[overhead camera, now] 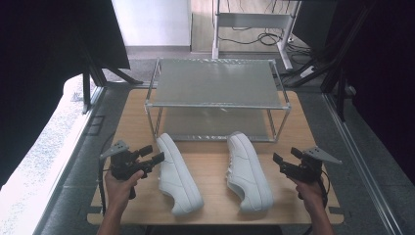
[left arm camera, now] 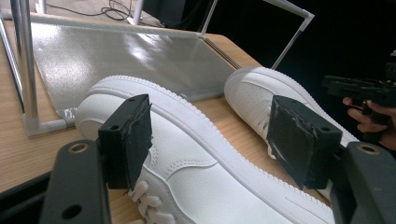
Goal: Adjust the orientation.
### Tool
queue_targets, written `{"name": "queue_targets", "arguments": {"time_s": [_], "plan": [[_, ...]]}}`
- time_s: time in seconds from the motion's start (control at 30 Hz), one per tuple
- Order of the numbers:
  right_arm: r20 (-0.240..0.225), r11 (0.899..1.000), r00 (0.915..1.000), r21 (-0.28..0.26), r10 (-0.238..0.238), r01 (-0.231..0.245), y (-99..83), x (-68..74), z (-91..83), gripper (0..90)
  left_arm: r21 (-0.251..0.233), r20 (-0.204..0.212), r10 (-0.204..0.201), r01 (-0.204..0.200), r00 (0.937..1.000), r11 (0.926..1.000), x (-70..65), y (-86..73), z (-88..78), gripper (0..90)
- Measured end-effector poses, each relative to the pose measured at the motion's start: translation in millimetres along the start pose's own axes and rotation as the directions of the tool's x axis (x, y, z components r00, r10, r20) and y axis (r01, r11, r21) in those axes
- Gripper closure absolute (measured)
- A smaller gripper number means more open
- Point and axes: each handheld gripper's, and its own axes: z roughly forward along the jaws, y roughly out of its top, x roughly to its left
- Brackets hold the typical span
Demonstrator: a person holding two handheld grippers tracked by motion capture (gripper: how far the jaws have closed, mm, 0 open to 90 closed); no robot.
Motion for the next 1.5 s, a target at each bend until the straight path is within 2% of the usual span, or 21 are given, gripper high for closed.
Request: {"name": "queue_targets", "arguments": {"time_s": [0.07,0.1,0.2,0.33,0.47,0.5,0.63,0.7,0.73,0.77,0.8,0.87,0.93,1.0,1.2,1.33,1.43,1.5], "plan": [[0.003,1.0,1.0,0.009,-0.004,0.004,-0.9,-1.2,-0.7,20.4,0.008,0.008,-0.001,0.001,1.0,1.0,0.8,-1.9,1.5,30.7],[0.028,1.0,0.9995,0.018,-0.012,0.012,-2.5,-2.2,-1.2,21.1,0.014,0.015,-0.007,0.007,0.9999,0.9999,0.9,-2.8,2.2,30.7],[0.048,1.0,0.9988,0.02,-0.009,0.008,-5.2,-3.8,-1.1,21.6,0.0,0.064,-0.048,0.048,0.9968,0.9988,-1.3,-3.3,2.8,31.1],[0.062,0.999,0.9976,0.028,-0.03,0.029,-7.0,-2.1,0.8,22.0,-0.005,0.06,-0.042,0.043,0.9973,0.9991,-5.0,-1.2,1.0,31.1],[0.057,0.999,0.9979,0.04,-0.03,0.027,-7.7,-1.9,2.8,22.0,-0.003,0.046,-0.035,0.035,0.9983,0.9994,-4.8,-1.6,-2.3,31.0],[0.058,0.999,0.9979,0.044,-0.029,0.027,-7.8,-1.8,3.9,22.0,-0.004,0.038,-0.036,0.036,0.9986,0.9993,-4.2,-2.0,-3.6,31.0],[0.059,0.998,0.998,0.054,-0.024,0.02,-7.7,-0.7,6.9,22.1,0.003,0.05,-0.057,0.056,0.9972,0.9984,-4.0,-4.6,-9.3,32.1],[0.064,0.999,0.9978,0.048,-0.018,0.015,-7.5,0.5,8.4,22.3,0.011,0.032,-0.053,0.052,0.9981,0.9986,-4.6,-5.4,-11.6,36.7],[0.062,0.998,0.9977,0.053,-0.026,0.023,-8.0,1.3,9.9,22.3,0.01,0.016,-0.057,0.057,0.9982,0.9983,-4.9,-5.8,-12.6,45.3],[0.062,0.998,0.9977,0.053,-0.026,0.023,-8.0,1.3,9.9,22.3,0.011,0.01,-0.064,0.064,0.9979,0.9979,-4.5,-6.0,-13.0,45.3],[0.058,0.998,0.9977,0.058,-0.035,0.031,-8.4,1.5,10.4,22.7,0.016,0.0,-0.078,0.078,0.9969,0.9968,-3.7,-6.8,-12.1,53.9],[0.055,0.997,0.9978,0.063,-0.037,0.034,-8.2,1.2,9.9,24.0,0.023,-0.007,-0.088,0.088,0.9961,0.9958,-2.9,-8.2,-10.9,56.5],[0.05,0.998,0.9981,0.056,-0.035,0.032,-7.9,1.3,8.3,25.9,0.027,-0.006,-0.111,0.111,0.9938,0.9935,-2.3,-10.1,-9.5,61.7],[0.054,0.998,0.9979,0.052,-0.036,0.033,-7.8,1.3,7.5,25.9,0.03,0.019,-0.147,0.146,0.989,0.9888,-2.5,-12.0,-8.7,65.6],[0.073,0.997,0.9971,0.074,-0.021,0.016,-9.7,-1.4,9.3,26.3,0.053,0.024,-0.117,0.116,0.9928,0.9919,-2.8,-12.9,-9.8,80.4],[0.084,0.996,0.9962,0.085,-0.022,0.015,-10.8,-1.4,9.8,26.4,0.096,0.011,-0.101,0.099,0.9949,0.9905,0.3,-16.9,-7.8,84.8],[0.095,0.996,0.9953,0.092,-0.016,0.007,-11.7,-1.7,9.8,26.4,0.127,0.029,-0.153,0.148,0.9879,0.9808,4.2,-33.8,-7.0,85.8],[0.097,0.996,0.9953,0.095,-0.008,-0.001,-11.9,-2.6,10.2,26.4,0.147,0.014,-0.162,0.158,0.9867,0.9764,5.1,-40.1,-6.2,86.8]]}}
